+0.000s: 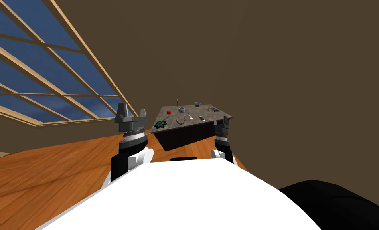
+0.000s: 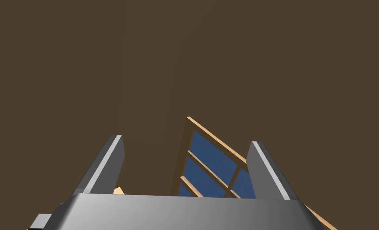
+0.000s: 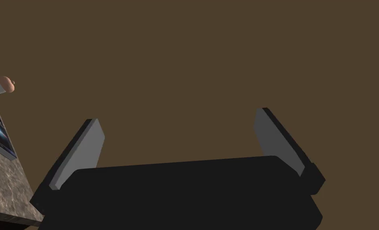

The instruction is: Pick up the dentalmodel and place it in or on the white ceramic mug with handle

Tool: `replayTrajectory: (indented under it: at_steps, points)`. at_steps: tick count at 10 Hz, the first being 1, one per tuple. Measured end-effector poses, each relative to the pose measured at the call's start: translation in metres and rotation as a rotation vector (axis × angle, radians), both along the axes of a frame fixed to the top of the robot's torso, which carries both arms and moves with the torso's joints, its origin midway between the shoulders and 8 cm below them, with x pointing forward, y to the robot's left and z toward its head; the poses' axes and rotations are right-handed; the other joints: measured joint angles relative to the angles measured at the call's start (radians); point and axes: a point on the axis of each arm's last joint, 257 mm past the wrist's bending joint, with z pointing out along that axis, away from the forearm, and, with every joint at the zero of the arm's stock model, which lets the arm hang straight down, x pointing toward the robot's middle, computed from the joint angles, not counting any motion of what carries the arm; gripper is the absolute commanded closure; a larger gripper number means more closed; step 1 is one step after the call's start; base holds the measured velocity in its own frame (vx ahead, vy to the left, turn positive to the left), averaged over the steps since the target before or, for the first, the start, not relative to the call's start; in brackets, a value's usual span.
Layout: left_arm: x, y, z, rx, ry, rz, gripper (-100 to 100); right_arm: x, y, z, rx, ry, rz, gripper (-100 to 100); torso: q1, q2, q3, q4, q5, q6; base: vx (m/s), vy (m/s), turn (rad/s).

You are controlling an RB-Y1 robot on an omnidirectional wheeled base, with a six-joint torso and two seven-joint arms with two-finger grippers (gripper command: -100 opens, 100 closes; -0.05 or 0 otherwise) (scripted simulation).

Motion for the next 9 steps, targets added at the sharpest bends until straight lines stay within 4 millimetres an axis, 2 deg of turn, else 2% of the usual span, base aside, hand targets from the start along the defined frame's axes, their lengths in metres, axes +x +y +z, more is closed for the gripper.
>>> replayTrajectory:
  at_steps: [4, 6, 8, 9]
  points:
    - [0.012, 0.005, -0.015, 0.092, 0.083, -0.005, -100, 0.000, 0.000, 0.000, 0.000, 0.000, 0.000, 0, -0.003, 0.000, 0.000, 0.000, -0.001, 0.000, 0.001, -0.046, -0.078]
    - [0.022, 0.013, -0.028, 0.134, 0.155, 0.013, -100, 0.000, 0.000, 0.000, 0.000, 0.000, 0.000, 0, -0.005, -0.001, 0.000, 0.000, -0.001, 0.000, 0.010, -0.081, -0.114]
    - [0.032, 0.034, -0.046, 0.171, 0.238, 0.047, -100, 0.000, 0.000, 0.000, 0.000, 0.000, 0.000, 0, -0.006, -0.001, 0.000, 0.000, -0.001, 0.000, 0.011, -0.079, -0.085]
    - [0.035, 0.037, -0.051, 0.178, 0.262, 0.056, -100, 0.000, 0.000, 0.000, 0.000, 0.000, 0.000, 0, -0.004, 0.000, 0.000, 0.000, -0.001, 0.000, 0.005, -0.067, -0.099]
